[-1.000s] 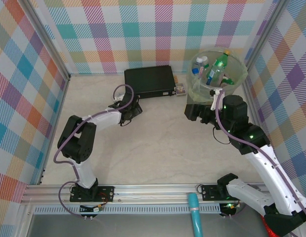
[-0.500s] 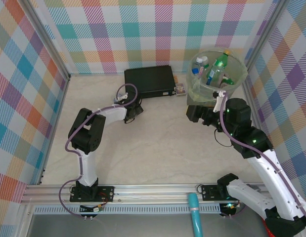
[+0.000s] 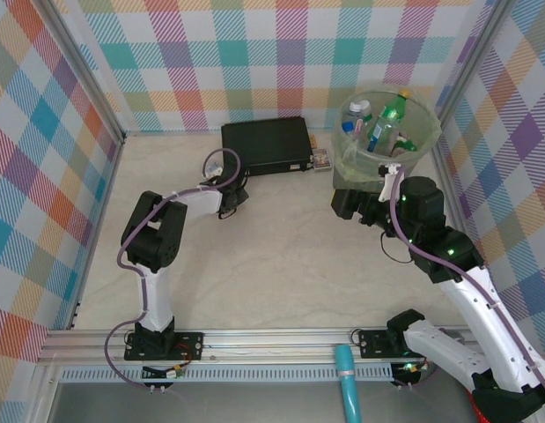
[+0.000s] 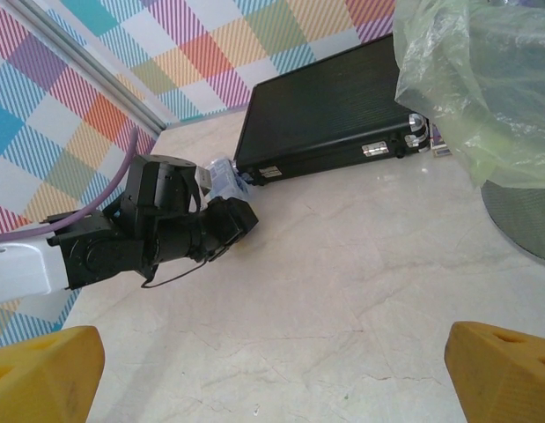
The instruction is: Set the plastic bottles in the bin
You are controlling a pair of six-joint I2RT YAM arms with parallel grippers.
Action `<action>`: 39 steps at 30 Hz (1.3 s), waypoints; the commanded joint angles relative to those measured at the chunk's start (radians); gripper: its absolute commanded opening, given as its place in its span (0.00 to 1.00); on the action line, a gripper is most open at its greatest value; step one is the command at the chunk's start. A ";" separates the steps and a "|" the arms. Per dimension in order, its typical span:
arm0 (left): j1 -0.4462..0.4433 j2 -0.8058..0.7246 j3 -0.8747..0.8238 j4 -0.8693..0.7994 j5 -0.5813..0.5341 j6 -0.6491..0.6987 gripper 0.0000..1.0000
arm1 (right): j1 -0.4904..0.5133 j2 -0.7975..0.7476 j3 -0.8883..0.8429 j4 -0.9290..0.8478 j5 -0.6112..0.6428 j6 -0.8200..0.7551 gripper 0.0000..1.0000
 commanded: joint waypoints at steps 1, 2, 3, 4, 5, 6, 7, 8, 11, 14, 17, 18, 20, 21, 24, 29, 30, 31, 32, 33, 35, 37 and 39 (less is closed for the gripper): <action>0.006 -0.082 -0.063 0.020 0.012 0.001 0.25 | 0.008 -0.013 -0.019 0.025 -0.003 0.022 0.99; 0.006 -0.105 -0.087 0.029 0.011 -0.001 0.25 | 0.009 -0.014 -0.023 0.031 -0.005 0.024 0.99; 0.006 -0.131 -0.112 0.035 0.012 -0.001 0.25 | 0.009 -0.013 -0.027 0.036 -0.010 0.028 0.99; 0.006 -0.151 -0.131 0.041 0.015 -0.001 0.25 | 0.009 -0.012 -0.028 0.038 -0.014 0.030 0.99; 0.006 -0.178 -0.151 0.044 0.019 0.001 0.24 | 0.009 -0.009 -0.027 0.041 -0.018 0.033 0.99; 0.004 -0.204 -0.171 0.052 0.026 0.008 0.24 | 0.009 -0.006 -0.025 0.041 -0.019 0.033 0.99; 0.000 -0.228 -0.185 0.059 0.034 0.025 0.23 | 0.009 -0.003 -0.022 0.038 -0.017 0.034 0.99; -0.008 -0.256 -0.200 0.055 0.033 0.039 0.23 | 0.009 0.000 -0.019 0.035 -0.015 0.036 0.99; -0.037 -0.346 -0.245 0.042 0.004 0.092 0.23 | 0.010 0.005 -0.018 0.040 -0.015 0.038 0.99; -0.067 -0.439 -0.300 0.052 0.005 0.148 0.23 | 0.011 0.012 -0.012 0.053 -0.013 0.042 0.99; -0.110 -0.525 -0.343 0.083 0.034 0.227 0.23 | 0.011 0.030 0.007 0.057 -0.016 0.053 0.99; -0.130 -0.550 -0.357 0.096 0.045 0.266 0.23 | 0.011 0.043 0.019 0.055 -0.025 0.053 0.99; -0.183 -0.601 -0.372 0.112 0.043 0.338 0.24 | 0.011 0.070 0.043 0.049 -0.041 0.051 0.99; -0.211 -0.629 -0.380 0.122 0.043 0.378 0.24 | 0.011 0.086 0.053 0.049 -0.057 0.048 0.99; -0.287 -0.702 -0.400 0.150 0.067 0.464 0.23 | 0.009 0.126 0.077 0.057 -0.096 0.062 0.99; -0.371 -0.779 -0.401 0.151 0.161 0.557 0.24 | 0.011 0.180 0.085 0.135 -0.225 0.073 0.98; -0.393 -0.786 -0.396 0.142 0.179 0.578 0.24 | 0.010 0.191 0.089 0.142 -0.237 0.073 0.96; -0.416 -0.796 -0.391 0.131 0.189 0.601 0.24 | 0.011 0.202 0.095 0.144 -0.252 0.071 0.94; -0.437 -0.800 -0.385 0.117 0.190 0.619 0.24 | 0.011 0.212 0.101 0.145 -0.269 0.067 0.93; -0.457 -0.804 -0.381 0.102 0.192 0.635 0.24 | 0.010 0.224 0.110 0.141 -0.282 0.067 0.93; -0.486 -0.811 -0.371 0.082 0.204 0.650 0.24 | 0.011 0.241 0.118 0.143 -0.308 0.061 0.91; -0.505 -0.820 -0.371 0.078 0.228 0.655 0.24 | 0.011 0.261 0.124 0.143 -0.336 0.057 0.90; -0.520 -0.828 -0.370 0.076 0.246 0.655 0.24 | 0.010 0.283 0.126 0.147 -0.366 0.060 0.89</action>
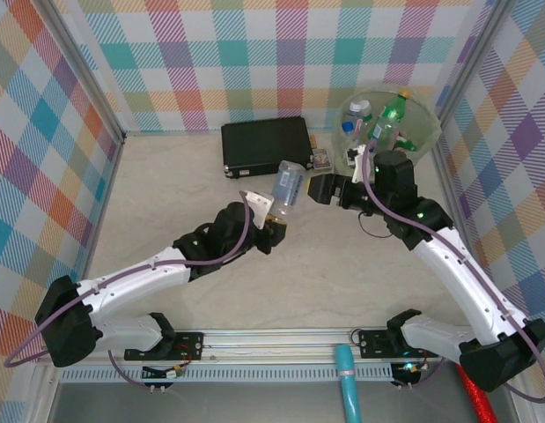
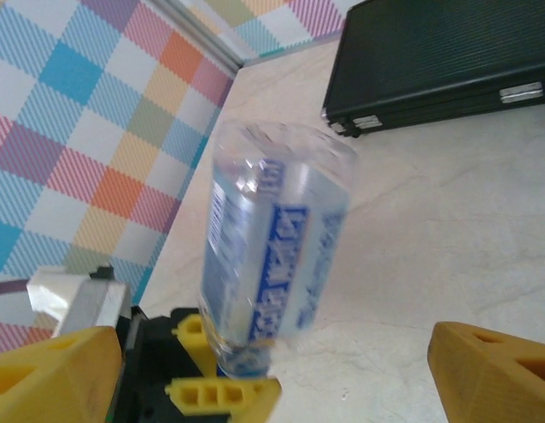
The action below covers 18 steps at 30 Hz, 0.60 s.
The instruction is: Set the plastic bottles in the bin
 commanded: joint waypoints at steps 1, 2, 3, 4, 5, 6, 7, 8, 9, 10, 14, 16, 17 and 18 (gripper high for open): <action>-0.026 -0.037 0.026 -0.014 0.050 0.046 0.24 | 0.005 0.031 0.036 0.033 -0.089 0.001 0.89; -0.034 -0.042 0.029 -0.018 0.054 0.046 0.24 | 0.005 0.039 0.038 0.034 -0.094 0.004 0.89; -0.043 -0.044 0.032 -0.025 0.058 0.047 0.24 | 0.005 0.047 0.038 0.033 -0.097 0.009 0.89; -0.049 -0.046 0.036 -0.030 0.063 0.050 0.24 | 0.004 0.053 0.039 0.033 -0.101 0.008 0.89; -0.057 -0.049 0.038 -0.037 0.065 0.051 0.24 | 0.004 0.060 0.042 0.034 -0.105 0.011 0.89; -0.064 -0.053 0.038 -0.039 0.070 0.051 0.24 | 0.004 0.066 0.041 0.038 -0.110 0.011 0.89; -0.070 -0.055 0.039 -0.040 0.075 0.051 0.23 | 0.004 0.072 0.042 0.039 -0.119 0.014 0.89; -0.077 -0.058 0.039 -0.042 0.080 0.051 0.23 | 0.004 0.077 0.041 0.046 -0.131 0.015 0.89; -0.084 -0.062 0.038 -0.041 0.087 0.052 0.23 | 0.004 0.087 0.043 0.050 -0.146 0.015 0.89; -0.090 -0.066 0.039 -0.043 0.090 0.054 0.23 | 0.004 0.094 0.046 0.050 -0.155 0.017 0.88; -0.110 -0.086 0.042 -0.050 0.089 0.057 0.23 | 0.004 0.117 0.050 0.063 -0.205 0.025 0.83; -0.114 -0.093 0.041 -0.055 0.092 0.061 0.23 | 0.004 0.123 0.052 0.070 -0.224 0.028 0.77; -0.115 -0.094 0.041 -0.059 0.093 0.061 0.22 | 0.004 0.124 0.052 0.073 -0.232 0.029 0.73; -0.115 -0.093 0.041 -0.062 0.095 0.063 0.23 | 0.003 0.123 0.052 0.077 -0.240 0.029 0.68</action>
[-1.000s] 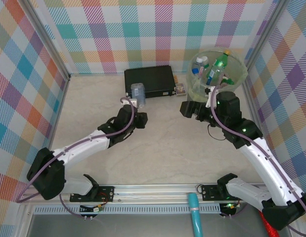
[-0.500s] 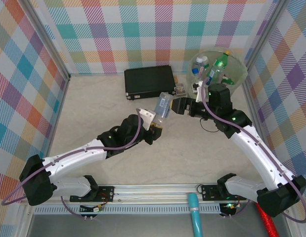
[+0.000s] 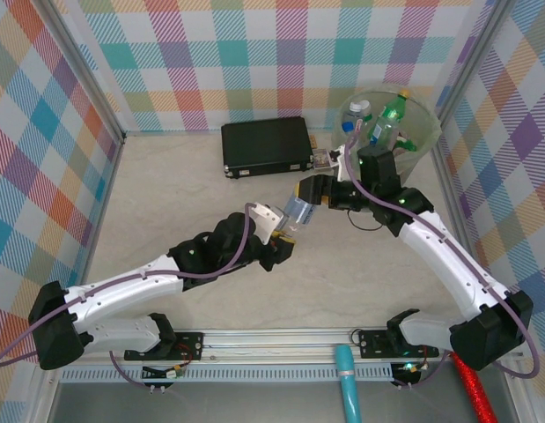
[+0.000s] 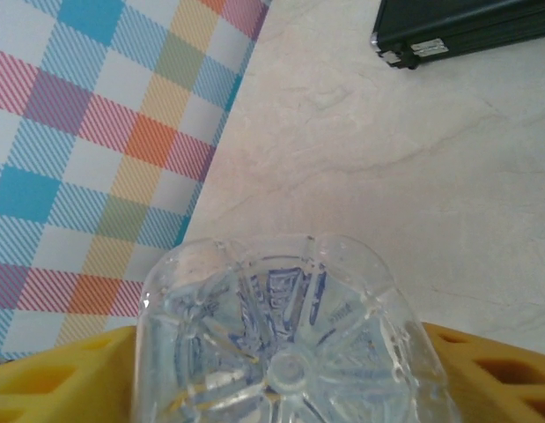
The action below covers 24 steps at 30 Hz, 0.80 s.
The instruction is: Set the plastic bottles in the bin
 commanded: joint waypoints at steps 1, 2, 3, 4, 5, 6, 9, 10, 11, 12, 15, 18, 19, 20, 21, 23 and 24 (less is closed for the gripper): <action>-0.014 -0.022 0.036 -0.010 0.025 0.024 0.23 | 0.003 -0.003 0.039 0.054 -0.070 0.007 0.65; -0.014 -0.019 0.036 -0.012 0.025 0.024 0.23 | 0.004 -0.003 0.039 0.054 -0.073 0.007 0.63; -0.014 -0.017 0.037 -0.012 0.024 0.024 0.23 | 0.003 -0.005 0.041 0.054 -0.075 0.006 0.61; -0.014 -0.015 0.036 -0.014 0.019 0.024 0.26 | 0.003 -0.007 0.041 0.054 -0.075 0.004 0.57; -0.014 -0.012 0.037 -0.015 0.010 0.022 0.30 | 0.002 -0.011 0.042 0.053 -0.074 0.001 0.53; -0.014 -0.012 0.039 -0.018 0.001 0.022 0.33 | 0.002 -0.014 0.044 0.050 -0.068 0.000 0.51; -0.014 -0.013 0.042 -0.024 -0.047 0.016 0.55 | 0.002 -0.025 0.061 0.027 -0.028 -0.013 0.52; -0.014 -0.013 0.043 -0.029 -0.061 0.014 0.63 | 0.002 -0.026 0.069 0.013 -0.012 -0.021 0.52; -0.014 -0.018 0.044 -0.033 -0.085 0.008 0.74 | 0.001 -0.029 0.083 -0.005 0.012 -0.032 0.52; -0.014 -0.022 0.042 -0.035 -0.115 0.000 0.89 | -0.002 -0.032 0.098 -0.023 0.039 -0.042 0.52; -0.014 -0.049 0.034 -0.041 -0.187 -0.008 1.00 | -0.018 -0.038 0.145 -0.072 0.120 -0.076 0.52; -0.014 -0.088 0.019 -0.048 -0.267 -0.025 1.00 | -0.043 -0.038 0.207 -0.121 0.225 -0.126 0.52; -0.014 -0.101 0.013 -0.050 -0.290 -0.028 1.00 | -0.051 -0.036 0.225 -0.134 0.259 -0.141 0.51; -0.014 -0.120 0.003 -0.049 -0.317 -0.034 1.00 | -0.061 -0.034 0.247 -0.149 0.301 -0.163 0.51; -0.014 -0.135 -0.007 -0.049 -0.342 -0.039 1.00 | -0.068 -0.032 0.266 -0.160 0.345 -0.181 0.51; -0.014 -0.173 -0.023 -0.049 -0.387 -0.046 1.00 | -0.080 -0.029 0.300 -0.169 0.421 -0.217 0.50; -0.014 -0.193 -0.033 -0.049 -0.405 -0.049 1.00 | -0.085 -0.026 0.317 -0.173 0.462 -0.239 0.51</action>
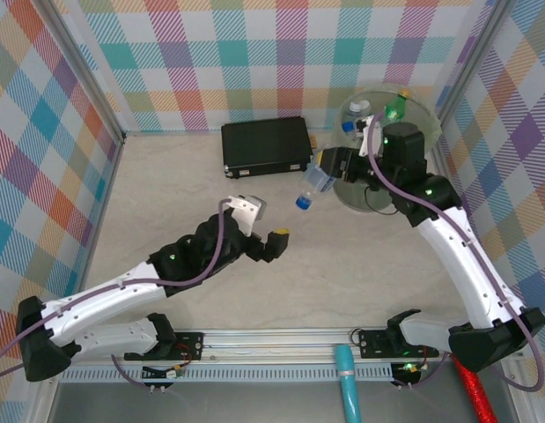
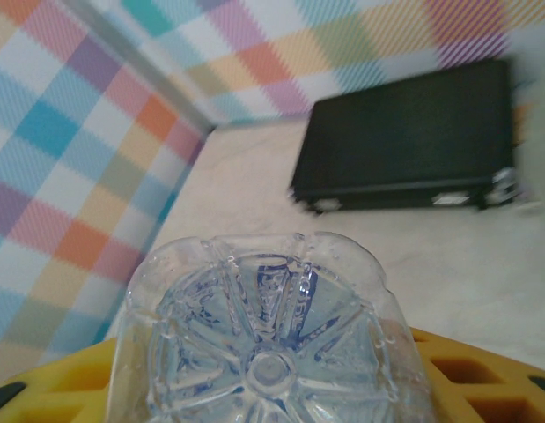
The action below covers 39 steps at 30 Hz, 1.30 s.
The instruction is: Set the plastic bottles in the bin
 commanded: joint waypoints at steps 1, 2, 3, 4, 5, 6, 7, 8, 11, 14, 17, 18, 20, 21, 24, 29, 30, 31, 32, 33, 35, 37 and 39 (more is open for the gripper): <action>-0.012 -0.065 -0.036 0.001 -0.122 -0.027 1.00 | -0.016 -0.011 0.073 -0.040 0.193 -0.110 0.51; -0.010 -0.081 -0.045 0.002 -0.133 -0.030 0.99 | -0.019 -0.007 0.092 -0.039 0.235 -0.132 0.51; -0.010 -0.095 -0.052 0.002 -0.141 -0.031 1.00 | -0.022 -0.004 0.110 -0.037 0.275 -0.158 0.51; -0.011 -0.107 -0.060 0.002 -0.144 -0.032 1.00 | -0.023 0.001 0.124 -0.031 0.313 -0.179 0.51; -0.010 -0.116 -0.066 0.002 -0.144 -0.033 1.00 | -0.024 0.005 0.136 -0.021 0.371 -0.205 0.51; -0.010 -0.123 -0.071 0.001 -0.145 -0.036 1.00 | -0.026 0.011 0.152 -0.015 0.414 -0.228 0.51; -0.010 -0.126 -0.073 -0.002 -0.147 -0.039 1.00 | -0.028 0.016 0.163 -0.004 0.451 -0.250 0.51; -0.010 -0.128 -0.075 -0.004 -0.145 -0.043 1.00 | -0.032 0.020 0.172 0.015 0.495 -0.276 0.51; -0.010 -0.130 -0.083 -0.006 -0.137 -0.052 1.00 | -0.047 0.038 0.194 0.072 0.592 -0.348 0.51; -0.010 -0.128 -0.074 -0.011 -0.132 -0.056 1.00 | -0.088 0.066 0.237 0.091 0.602 -0.376 0.51; -0.010 -0.123 -0.044 -0.032 -0.129 -0.051 1.00 | -0.126 0.112 0.286 0.104 0.650 -0.415 0.51; -0.010 -0.120 -0.029 -0.043 -0.128 -0.046 1.00 | -0.142 0.128 0.298 0.112 0.655 -0.426 0.51; -0.010 -0.112 -0.004 -0.061 -0.126 -0.033 0.99 | -0.177 0.156 0.323 0.118 0.665 -0.438 0.51; -0.010 -0.108 0.006 -0.069 -0.125 -0.026 1.00 | -0.196 0.171 0.337 0.115 0.662 -0.435 0.51; -0.010 -0.100 0.023 -0.073 -0.125 -0.014 1.00 | -0.250 0.217 0.370 0.113 0.664 -0.432 0.50; -0.009 -0.093 0.019 -0.054 -0.129 -0.009 0.99 | -0.321 0.290 0.393 0.114 0.678 -0.448 0.50; -0.007 -0.089 0.016 -0.048 -0.129 -0.008 1.00 | -0.335 0.302 0.393 0.120 0.678 -0.451 0.50; -0.006 -0.084 0.013 -0.043 -0.124 -0.009 1.00 | -0.347 0.316 0.396 0.114 0.677 -0.450 0.50; -0.002 -0.081 0.012 -0.039 -0.119 -0.008 1.00 | -0.359 0.331 0.403 0.104 0.671 -0.445 0.50; -0.001 -0.073 0.013 -0.039 -0.117 -0.006 0.99 | -0.369 0.344 0.405 0.098 0.666 -0.442 0.50; 0.003 -0.062 0.012 -0.034 -0.114 -0.004 0.99 | -0.381 0.369 0.397 0.101 0.655 -0.444 0.50; 0.006 -0.052 0.010 -0.027 -0.107 -0.004 1.00 | -0.391 0.394 0.391 0.102 0.643 -0.446 0.50; 0.010 -0.048 0.006 -0.021 -0.099 -0.007 1.00 | -0.397 0.425 0.388 0.097 0.627 -0.447 0.49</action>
